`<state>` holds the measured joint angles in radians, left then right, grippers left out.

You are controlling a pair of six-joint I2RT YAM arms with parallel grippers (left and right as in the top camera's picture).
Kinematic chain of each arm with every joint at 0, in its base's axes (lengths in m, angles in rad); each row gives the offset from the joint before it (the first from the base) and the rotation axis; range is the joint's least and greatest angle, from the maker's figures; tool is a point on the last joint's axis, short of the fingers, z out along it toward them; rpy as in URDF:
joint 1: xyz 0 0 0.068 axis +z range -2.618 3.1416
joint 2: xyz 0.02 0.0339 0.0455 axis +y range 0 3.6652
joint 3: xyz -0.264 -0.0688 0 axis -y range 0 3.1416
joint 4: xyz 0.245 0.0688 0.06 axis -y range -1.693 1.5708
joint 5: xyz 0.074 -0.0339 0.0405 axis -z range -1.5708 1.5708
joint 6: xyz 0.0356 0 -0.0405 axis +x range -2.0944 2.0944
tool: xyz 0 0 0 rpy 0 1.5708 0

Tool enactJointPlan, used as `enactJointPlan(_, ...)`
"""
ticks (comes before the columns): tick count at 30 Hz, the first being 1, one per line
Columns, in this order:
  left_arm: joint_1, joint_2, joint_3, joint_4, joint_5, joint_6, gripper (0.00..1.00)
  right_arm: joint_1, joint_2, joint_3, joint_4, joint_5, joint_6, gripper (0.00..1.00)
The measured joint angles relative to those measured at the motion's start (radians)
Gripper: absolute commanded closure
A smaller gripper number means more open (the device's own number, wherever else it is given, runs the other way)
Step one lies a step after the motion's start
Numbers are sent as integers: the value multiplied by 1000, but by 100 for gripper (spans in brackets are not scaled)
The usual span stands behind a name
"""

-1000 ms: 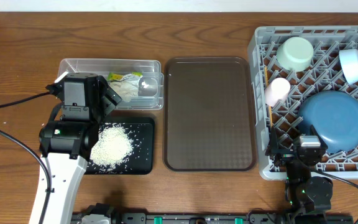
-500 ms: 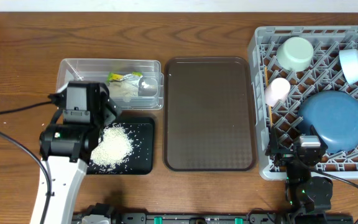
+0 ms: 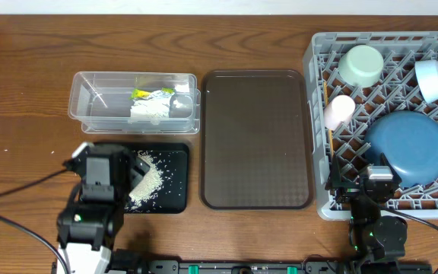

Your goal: Sort waste into correct bins and load items into the dishwasher rack

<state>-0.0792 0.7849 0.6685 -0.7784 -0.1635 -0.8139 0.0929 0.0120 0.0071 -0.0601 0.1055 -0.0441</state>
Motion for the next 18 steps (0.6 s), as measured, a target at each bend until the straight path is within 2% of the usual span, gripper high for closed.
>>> enactJointPlan(5, 0, -80, -150, 95, 0, -22, 5, 0, 0, 0, 0, 0, 0, 1)
enactJointPlan(13, 0, -192, -370, 381, 3, -29, 5, 0, 0, 0, 0, 0, 0, 1)
enactJointPlan(18, 0, -253, -483, 499, 3, -29, 5, 0, 0, 0, 0, 0, 0, 1)
